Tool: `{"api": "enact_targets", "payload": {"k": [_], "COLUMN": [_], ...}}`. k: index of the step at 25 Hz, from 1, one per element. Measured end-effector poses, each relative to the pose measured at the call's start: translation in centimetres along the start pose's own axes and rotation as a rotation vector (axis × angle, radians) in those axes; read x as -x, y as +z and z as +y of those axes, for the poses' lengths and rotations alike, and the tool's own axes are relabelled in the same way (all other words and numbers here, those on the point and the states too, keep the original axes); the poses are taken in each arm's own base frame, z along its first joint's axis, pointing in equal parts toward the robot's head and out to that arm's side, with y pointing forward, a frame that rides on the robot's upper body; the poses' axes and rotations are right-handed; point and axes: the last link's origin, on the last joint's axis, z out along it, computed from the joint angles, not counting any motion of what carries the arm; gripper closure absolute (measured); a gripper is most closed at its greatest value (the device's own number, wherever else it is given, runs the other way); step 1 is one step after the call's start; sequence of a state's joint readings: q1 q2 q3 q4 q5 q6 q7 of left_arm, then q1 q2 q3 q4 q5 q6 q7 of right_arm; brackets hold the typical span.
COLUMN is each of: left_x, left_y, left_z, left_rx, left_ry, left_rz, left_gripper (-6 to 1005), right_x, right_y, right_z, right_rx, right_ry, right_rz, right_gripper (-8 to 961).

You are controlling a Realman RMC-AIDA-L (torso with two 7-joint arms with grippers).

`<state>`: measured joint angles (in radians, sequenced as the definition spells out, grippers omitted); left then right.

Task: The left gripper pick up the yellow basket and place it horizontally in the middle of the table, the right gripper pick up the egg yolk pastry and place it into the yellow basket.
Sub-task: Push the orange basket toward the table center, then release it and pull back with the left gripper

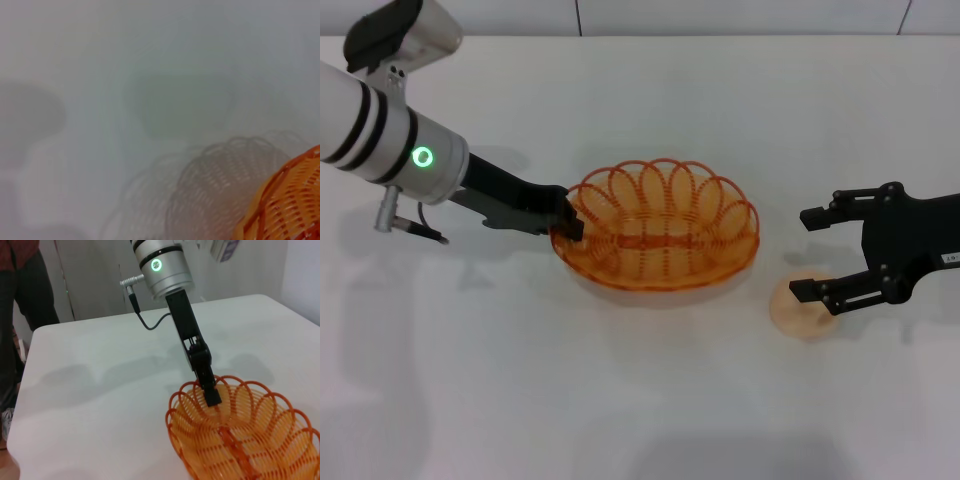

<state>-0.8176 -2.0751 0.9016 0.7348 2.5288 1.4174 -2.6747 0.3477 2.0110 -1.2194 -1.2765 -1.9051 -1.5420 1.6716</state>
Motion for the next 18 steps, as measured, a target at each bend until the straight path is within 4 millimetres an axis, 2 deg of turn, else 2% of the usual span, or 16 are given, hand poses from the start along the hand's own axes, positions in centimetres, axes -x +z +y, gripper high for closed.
{"api": "enact_targets", "payload": {"k": [8,18], "left_x": [0.45,0.65], "left_y": [1.08,1.18], "left_z": [0.06,0.02], "left_rx": [0.023,0.027], "left_ry": [-0.009,-0.014], "left_rz": [-0.012,-0.02], "left_gripper": [912,912], "right_x": [0.01,-0.01], "right_y": [-0.09,-0.12], "right_z": [0.24,0.37], "right_rx": [0.009,0.016], "right_ry": [-0.003,-0.003], "right_rz": [-0.006,-0.006], "right_gripper": [121,120]}}
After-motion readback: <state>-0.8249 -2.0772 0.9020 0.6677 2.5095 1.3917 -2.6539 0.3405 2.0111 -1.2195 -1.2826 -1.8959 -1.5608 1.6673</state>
